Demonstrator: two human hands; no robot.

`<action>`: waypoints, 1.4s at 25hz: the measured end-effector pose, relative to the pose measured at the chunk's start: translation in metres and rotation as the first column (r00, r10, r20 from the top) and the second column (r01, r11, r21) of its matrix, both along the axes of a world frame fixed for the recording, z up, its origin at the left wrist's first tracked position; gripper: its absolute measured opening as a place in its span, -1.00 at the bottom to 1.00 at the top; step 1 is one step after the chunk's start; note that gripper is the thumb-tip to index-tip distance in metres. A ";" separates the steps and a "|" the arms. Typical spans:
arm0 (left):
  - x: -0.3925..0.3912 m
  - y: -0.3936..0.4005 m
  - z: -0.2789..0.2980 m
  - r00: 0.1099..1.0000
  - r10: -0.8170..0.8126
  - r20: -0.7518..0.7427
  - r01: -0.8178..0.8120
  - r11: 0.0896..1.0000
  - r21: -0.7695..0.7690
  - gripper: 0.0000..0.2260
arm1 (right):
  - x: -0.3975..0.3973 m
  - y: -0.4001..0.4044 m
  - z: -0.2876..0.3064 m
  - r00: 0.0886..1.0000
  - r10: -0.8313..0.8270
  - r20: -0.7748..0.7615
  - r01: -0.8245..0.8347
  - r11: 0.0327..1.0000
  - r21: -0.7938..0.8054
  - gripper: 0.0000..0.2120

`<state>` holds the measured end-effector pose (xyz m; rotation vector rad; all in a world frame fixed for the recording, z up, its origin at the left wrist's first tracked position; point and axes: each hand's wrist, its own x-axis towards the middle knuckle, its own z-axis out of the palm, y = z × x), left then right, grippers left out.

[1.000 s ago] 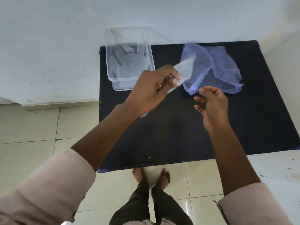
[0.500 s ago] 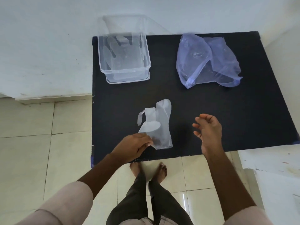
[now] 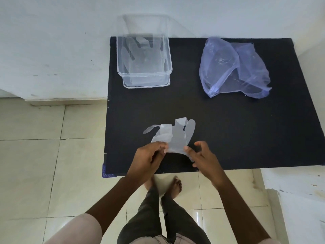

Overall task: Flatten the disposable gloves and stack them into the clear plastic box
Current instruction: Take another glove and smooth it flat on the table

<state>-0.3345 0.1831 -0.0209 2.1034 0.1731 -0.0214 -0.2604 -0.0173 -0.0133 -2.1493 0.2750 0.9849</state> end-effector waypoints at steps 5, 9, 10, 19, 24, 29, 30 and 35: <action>0.045 0.004 0.035 0.994 0.098 0.042 -0.093 0.990 -0.106 -0.88 | -0.009 0.010 0.018 0.866 0.030 0.500 -0.121 0.981 0.153 -0.15; 0.109 0.015 0.067 0.988 0.107 0.113 -0.078 0.969 -0.233 -0.92 | 0.059 0.029 0.045 0.686 -0.275 0.673 0.093 0.951 0.294 -0.90; 0.126 0.017 0.074 0.989 0.110 0.095 -0.084 0.965 -0.249 -0.92 | 0.078 0.033 0.054 0.678 -0.317 0.663 0.107 0.935 0.338 -0.97; 0.214 0.022 0.124 0.990 0.086 0.110 -0.031 0.905 -0.425 -0.91 | 0.152 0.033 0.110 0.442 -0.254 0.860 -0.009 0.958 0.287 -0.91; 0.161 0.030 0.094 0.971 -0.061 0.230 0.125 0.953 -0.275 -0.92 | 0.096 0.025 0.079 0.256 -0.114 0.960 -0.029 0.992 0.125 -0.89; 0.080 0.044 0.014 0.966 -0.204 0.160 0.197 0.979 0.062 -0.85 | 0.019 0.026 0.001 0.292 0.167 0.942 -0.172 0.978 -0.121 -0.84; 0.068 0.048 -0.001 0.962 -0.242 0.126 0.225 0.965 0.133 -0.83 | 0.005 0.028 -0.013 0.326 0.204 0.923 -0.189 0.971 -0.147 -0.82; 0.036 0.063 -0.044 0.943 -0.332 -0.017 0.318 0.888 0.331 -0.82 | -0.034 0.041 -0.054 0.449 0.307 0.839 -0.258 0.944 -0.207 -0.79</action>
